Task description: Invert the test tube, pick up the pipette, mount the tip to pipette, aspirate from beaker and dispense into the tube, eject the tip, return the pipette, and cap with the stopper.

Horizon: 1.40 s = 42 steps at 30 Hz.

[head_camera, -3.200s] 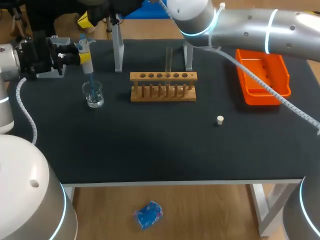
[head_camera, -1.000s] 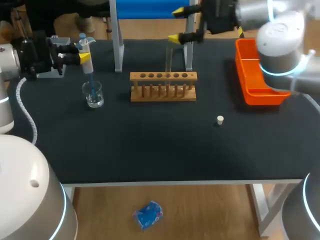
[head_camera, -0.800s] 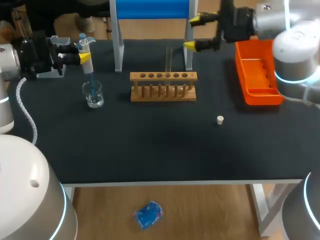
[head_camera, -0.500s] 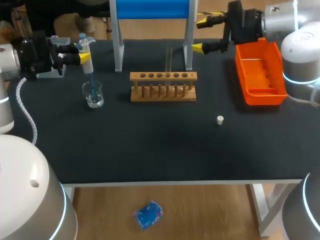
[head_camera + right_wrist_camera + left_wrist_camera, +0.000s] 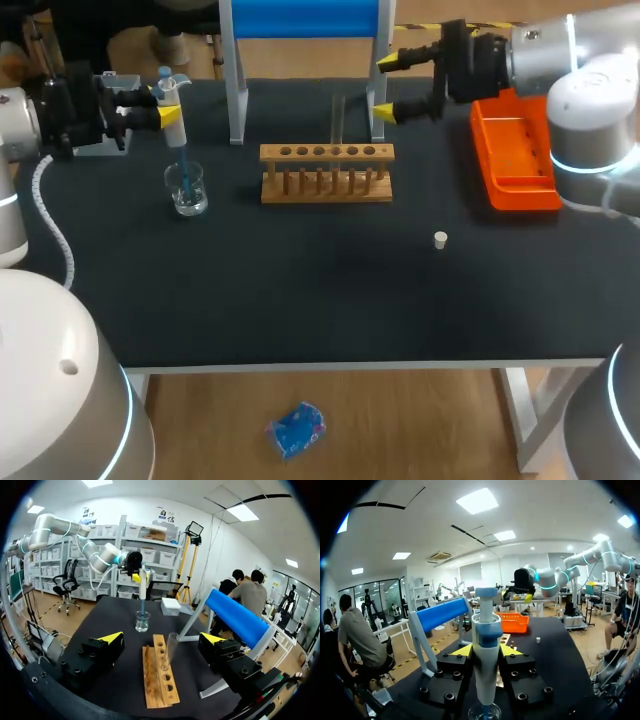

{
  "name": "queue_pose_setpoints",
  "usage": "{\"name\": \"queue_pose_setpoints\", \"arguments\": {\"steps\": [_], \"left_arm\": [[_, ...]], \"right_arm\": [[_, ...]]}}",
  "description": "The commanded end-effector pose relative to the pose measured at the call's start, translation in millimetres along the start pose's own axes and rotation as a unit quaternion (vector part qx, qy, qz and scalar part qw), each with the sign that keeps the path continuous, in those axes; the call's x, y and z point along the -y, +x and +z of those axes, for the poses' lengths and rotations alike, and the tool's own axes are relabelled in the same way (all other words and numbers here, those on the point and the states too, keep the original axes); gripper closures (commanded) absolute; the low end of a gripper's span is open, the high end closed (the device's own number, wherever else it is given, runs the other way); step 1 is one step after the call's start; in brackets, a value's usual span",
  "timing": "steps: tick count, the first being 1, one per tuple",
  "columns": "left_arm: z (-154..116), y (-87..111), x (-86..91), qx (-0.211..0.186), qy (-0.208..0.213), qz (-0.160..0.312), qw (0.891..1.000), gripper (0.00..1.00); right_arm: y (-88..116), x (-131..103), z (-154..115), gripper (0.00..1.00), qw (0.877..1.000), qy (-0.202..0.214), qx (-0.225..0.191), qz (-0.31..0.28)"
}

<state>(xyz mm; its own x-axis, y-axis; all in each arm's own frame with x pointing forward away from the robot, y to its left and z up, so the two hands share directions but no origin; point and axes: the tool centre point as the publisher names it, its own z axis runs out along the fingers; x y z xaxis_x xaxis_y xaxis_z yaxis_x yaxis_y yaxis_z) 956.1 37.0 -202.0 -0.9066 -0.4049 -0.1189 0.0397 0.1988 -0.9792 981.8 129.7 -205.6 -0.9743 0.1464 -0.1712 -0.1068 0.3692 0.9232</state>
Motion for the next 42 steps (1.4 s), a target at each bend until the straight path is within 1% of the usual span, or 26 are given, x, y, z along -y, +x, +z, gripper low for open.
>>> {"name": "queue_pose_setpoints", "arguments": {"steps": [1,8,11,13,30,37,42], "left_arm": [[0,-0.4,0.3,0.000,0.000,0.000,1.000,1.00],[0,-0.4,0.3,0.000,0.000,0.000,1.000,1.00],[0,-0.4,0.3,0.000,0.000,0.000,1.000,1.00],[0,-0.4,0.3,0.000,0.000,0.000,1.000,1.00],[0,-0.4,0.3,0.000,0.000,0.000,1.000,1.00],[-4,-0.2,11.9,0.005,-0.006,-0.004,1.000,1.00],[-8,-0.9,25.0,0.007,-0.014,-0.001,1.000,1.00]], "right_arm": [[-3,18,-8,0.00,1.000,0.001,-0.003,-0.002],[0,37,-14,0.00,1.000,0.020,-0.003,0.012],[0,43,-18,0.00,0.999,0.033,0.005,0.019],[-1,44,-21,0.00,0.999,0.040,0.019,0.024],[-1,44,-21,0.00,0.999,0.040,0.019,0.024],[-1,44,-21,0.00,0.999,0.040,0.019,0.024],[-1,44,-21,0.00,0.999,0.040,0.019,0.024]]}}
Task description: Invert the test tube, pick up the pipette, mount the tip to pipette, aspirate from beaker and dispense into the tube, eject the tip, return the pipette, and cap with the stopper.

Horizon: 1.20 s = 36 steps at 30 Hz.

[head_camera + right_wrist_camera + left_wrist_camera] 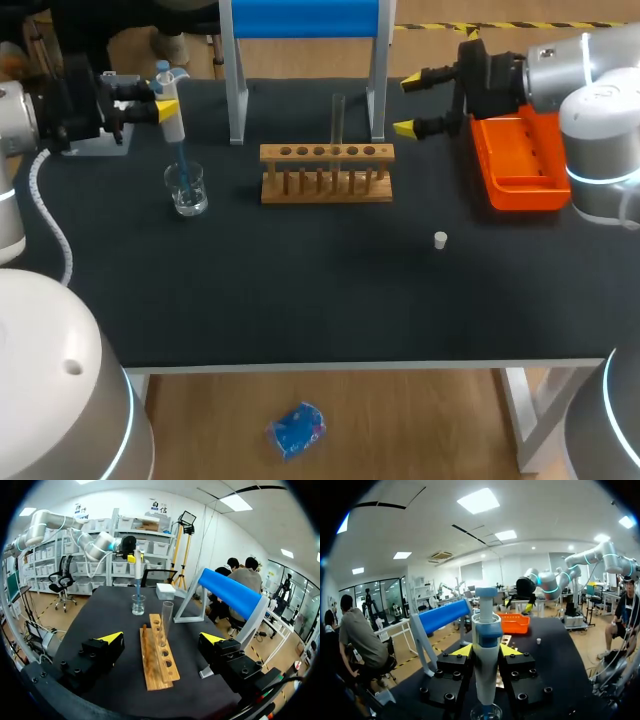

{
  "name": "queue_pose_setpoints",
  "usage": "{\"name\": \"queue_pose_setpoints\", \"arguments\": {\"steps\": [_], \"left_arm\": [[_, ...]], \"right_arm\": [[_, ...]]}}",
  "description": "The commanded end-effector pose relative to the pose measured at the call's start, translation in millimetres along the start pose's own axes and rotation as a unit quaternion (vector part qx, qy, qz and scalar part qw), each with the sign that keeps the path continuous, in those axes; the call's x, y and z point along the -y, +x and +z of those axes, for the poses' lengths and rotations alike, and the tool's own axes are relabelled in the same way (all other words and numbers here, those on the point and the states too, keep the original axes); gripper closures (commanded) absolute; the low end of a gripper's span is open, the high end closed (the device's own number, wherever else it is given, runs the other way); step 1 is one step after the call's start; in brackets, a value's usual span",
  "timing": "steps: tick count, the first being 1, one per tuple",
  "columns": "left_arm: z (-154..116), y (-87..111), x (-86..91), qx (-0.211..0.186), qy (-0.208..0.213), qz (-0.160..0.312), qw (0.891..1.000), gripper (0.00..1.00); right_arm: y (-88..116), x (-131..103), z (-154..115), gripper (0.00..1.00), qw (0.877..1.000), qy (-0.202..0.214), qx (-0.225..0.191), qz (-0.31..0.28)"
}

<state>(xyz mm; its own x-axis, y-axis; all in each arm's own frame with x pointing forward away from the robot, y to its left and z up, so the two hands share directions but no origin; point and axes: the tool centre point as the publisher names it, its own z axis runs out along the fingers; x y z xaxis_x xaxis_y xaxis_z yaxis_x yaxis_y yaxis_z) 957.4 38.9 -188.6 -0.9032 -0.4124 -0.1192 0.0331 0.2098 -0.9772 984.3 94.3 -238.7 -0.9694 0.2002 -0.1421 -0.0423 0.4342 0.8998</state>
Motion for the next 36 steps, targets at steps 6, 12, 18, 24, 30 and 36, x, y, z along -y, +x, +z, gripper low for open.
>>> {"name": "queue_pose_setpoints", "arguments": {"steps": [6,12,18,24,30,36], "left_arm": [[-9,3.2,29.1,0.005,-0.014,0.009,1.000,1.00],[-9,4.4,46.1,0.006,-0.015,0.019,1.000,1.00],[-9,4.7,65.6,0.010,-0.013,0.030,0.999,1.00],[-11,5.1,79.8,0.015,-0.012,0.040,0.999,1.00],[-11,5.1,79.8,0.015,-0.012,0.040,0.999,1.00],[-11,5.1,79.8,0.015,-0.012,0.040,0.999,1.00]], "right_arm": [[0,0,0,0.00,1.000,0.000,0.000,0.000],[0,0,0,0.00,1.000,0.000,0.000,0.000],[0,0,0,0.00,1.000,0.000,0.000,0.000],[0,0,0,0.00,1.000,0.000,0.000,0.000],[0,0,0,0.00,1.000,0.000,0.000,0.000],[0,0,0,0.00,1.000,0.000,0.000,0.000]]}}
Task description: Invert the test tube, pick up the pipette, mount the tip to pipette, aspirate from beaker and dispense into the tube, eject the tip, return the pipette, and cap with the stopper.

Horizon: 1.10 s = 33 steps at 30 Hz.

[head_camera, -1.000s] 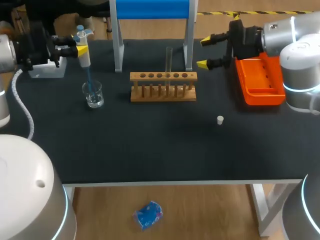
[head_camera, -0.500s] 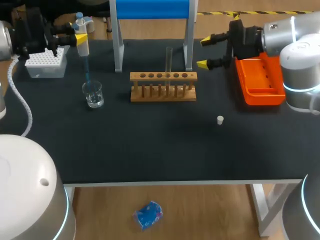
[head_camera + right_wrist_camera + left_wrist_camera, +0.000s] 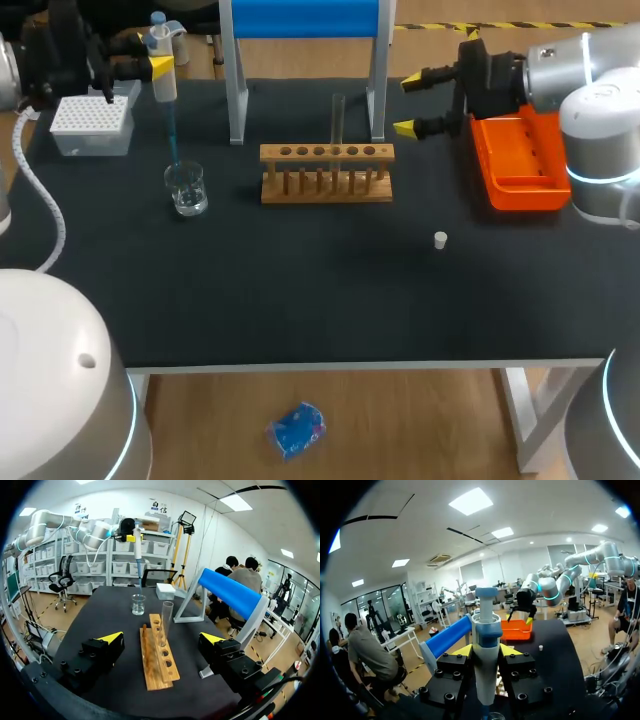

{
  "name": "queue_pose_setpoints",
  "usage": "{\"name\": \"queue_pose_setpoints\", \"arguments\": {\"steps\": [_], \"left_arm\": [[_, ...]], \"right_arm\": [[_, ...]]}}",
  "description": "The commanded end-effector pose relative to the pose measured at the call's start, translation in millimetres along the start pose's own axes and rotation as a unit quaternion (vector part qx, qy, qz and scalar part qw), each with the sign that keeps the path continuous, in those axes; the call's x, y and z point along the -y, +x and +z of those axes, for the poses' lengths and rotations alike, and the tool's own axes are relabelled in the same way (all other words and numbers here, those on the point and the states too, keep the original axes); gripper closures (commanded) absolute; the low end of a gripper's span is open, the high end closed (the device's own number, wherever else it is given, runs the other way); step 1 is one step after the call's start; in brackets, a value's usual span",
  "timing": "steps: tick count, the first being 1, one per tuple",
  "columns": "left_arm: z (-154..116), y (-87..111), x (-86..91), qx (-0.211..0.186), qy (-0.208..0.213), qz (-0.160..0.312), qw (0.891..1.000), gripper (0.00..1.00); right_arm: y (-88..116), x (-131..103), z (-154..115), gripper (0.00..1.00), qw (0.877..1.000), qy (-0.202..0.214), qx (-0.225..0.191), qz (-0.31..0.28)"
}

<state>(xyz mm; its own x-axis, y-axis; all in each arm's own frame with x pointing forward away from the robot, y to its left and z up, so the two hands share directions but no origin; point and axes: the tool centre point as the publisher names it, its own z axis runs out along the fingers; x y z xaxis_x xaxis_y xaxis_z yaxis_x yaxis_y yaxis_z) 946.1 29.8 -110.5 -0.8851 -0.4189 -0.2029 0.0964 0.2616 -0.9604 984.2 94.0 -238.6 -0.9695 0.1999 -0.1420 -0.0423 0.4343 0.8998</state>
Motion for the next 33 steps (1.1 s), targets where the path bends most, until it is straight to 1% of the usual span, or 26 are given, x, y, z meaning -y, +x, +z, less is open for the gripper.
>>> {"name": "queue_pose_setpoints", "arguments": {"steps": [1,11,12,13,15,16,20,22,23,25,27,33], "left_arm": [[0,0.3,1.2,0.001,-0.001,0.000,1.000,1.00],[0,0.3,1.2,0.001,-0.001,0.000,1.000,1.00],[1,0.3,2.6,-0.001,-0.005,-0.006,1.000,1.00],[2,0.5,6.5,-0.004,0.001,-0.003,1.000,1.00],[6,1.6,14.9,-0.007,-0.004,0.000,1.000,1.00],[8,1.6,21.3,-0.010,0.008,0.000,1.000,1.00],[19,1.8,37.4,-0.021,0.008,0.001,1.000,1.00],[27,1.7,44.9,-0.028,-0.002,-0.006,1.000,1.00],[30,1.5,48.7,-0.031,0.006,-0.007,0.999,1.00],[38,0.5,57.5,-0.036,0.001,-0.007,0.999,1.00],[47,0.0,67.1,-0.044,0.008,-0.008,0.999,1.00],[76,-0.4,89.4,-0.066,0.003,-0.013,0.998,1.00]], "right_arm": [[0,0,0,0.00,1.000,0.000,0.000,0.000],[0,0,0,0.00,1.000,0.000,0.000,0.000],[0,0,0,0.00,1.000,0.000,0.000,0.000],[0,0,0,0.00,1.000,0.000,0.000,0.000],[0,0,0,0.00,1.000,0.000,0.000,0.000],[0,0,0,0.00,1.000,0.000,0.000,0.000],[0,0,0,0.00,1.000,0.000,0.000,0.000],[0,0,0,0.00,1.000,0.000,0.000,0.000],[0,0,0,0.00,1.000,0.000,0.000,0.000],[0,0,0,0.00,1.000,0.000,0.000,0.000],[0,0,0,0.00,1.000,0.000,0.000,0.000],[0,0,0,0.00,1.000,0.000,0.000,0.000]]}}
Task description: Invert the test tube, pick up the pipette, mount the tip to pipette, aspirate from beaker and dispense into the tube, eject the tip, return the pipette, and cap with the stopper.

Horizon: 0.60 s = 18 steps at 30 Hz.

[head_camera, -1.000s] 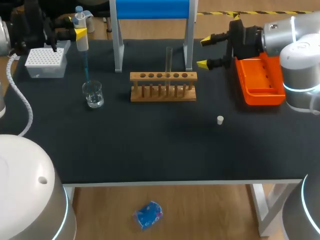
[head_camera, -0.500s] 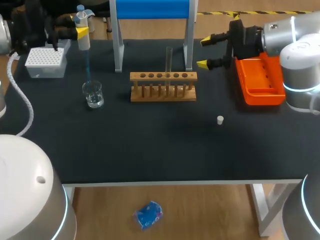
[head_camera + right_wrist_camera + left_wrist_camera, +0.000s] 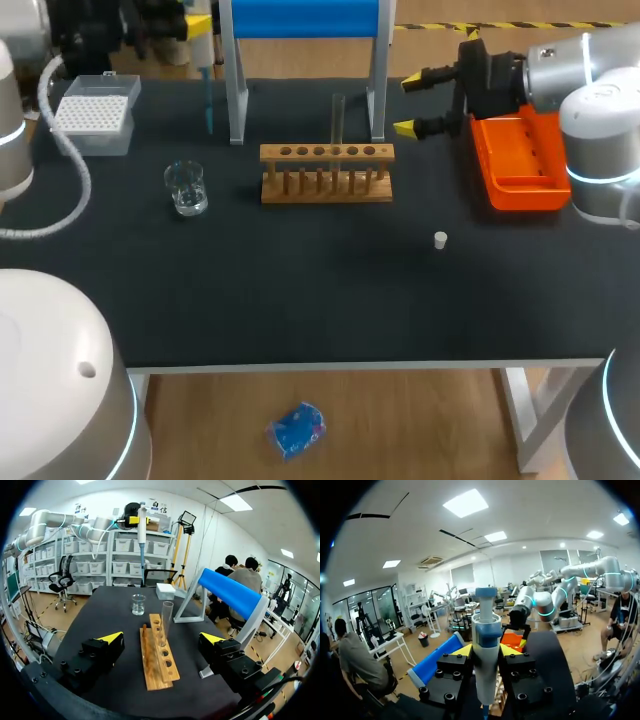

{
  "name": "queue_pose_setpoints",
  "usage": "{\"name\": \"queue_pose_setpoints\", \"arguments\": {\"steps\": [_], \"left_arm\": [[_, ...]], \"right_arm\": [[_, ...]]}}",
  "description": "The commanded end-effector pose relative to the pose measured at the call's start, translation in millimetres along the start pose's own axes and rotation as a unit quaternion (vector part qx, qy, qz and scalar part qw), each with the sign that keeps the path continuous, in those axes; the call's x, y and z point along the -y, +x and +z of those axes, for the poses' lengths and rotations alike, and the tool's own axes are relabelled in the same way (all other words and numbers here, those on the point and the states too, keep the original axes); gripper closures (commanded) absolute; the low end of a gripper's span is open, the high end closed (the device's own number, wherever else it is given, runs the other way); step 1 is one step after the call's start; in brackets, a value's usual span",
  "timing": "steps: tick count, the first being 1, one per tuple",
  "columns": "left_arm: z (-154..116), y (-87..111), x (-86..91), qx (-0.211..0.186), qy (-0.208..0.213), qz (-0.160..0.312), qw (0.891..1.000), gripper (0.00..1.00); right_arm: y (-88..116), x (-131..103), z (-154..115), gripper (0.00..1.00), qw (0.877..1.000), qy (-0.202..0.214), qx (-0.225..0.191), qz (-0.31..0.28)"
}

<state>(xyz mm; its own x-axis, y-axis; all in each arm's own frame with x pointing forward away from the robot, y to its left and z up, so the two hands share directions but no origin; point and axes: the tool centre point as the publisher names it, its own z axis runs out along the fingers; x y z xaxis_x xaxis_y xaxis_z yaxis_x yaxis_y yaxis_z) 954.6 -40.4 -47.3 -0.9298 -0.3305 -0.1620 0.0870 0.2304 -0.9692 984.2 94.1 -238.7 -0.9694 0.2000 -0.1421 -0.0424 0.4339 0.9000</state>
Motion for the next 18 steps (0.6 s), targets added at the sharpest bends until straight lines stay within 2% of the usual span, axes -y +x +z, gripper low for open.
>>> {"name": "queue_pose_setpoints", "arguments": {"steps": [1,7,18], "left_arm": [[27,-11.7,13.4,-0.016,-0.010,-0.005,1.000,1.00],[52,-12.5,25.2,-0.034,-0.004,-0.012,0.999,1.00],[52,-12.5,25.2,-0.034,-0.004,-0.012,0.999,1.00]], "right_arm": [[0,0,0,0.00,1.000,0.000,0.000,0.000],[0,0,0,0.00,1.000,0.000,0.000,0.000],[0,0,0,0.00,1.000,0.000,0.000,0.000]]}}
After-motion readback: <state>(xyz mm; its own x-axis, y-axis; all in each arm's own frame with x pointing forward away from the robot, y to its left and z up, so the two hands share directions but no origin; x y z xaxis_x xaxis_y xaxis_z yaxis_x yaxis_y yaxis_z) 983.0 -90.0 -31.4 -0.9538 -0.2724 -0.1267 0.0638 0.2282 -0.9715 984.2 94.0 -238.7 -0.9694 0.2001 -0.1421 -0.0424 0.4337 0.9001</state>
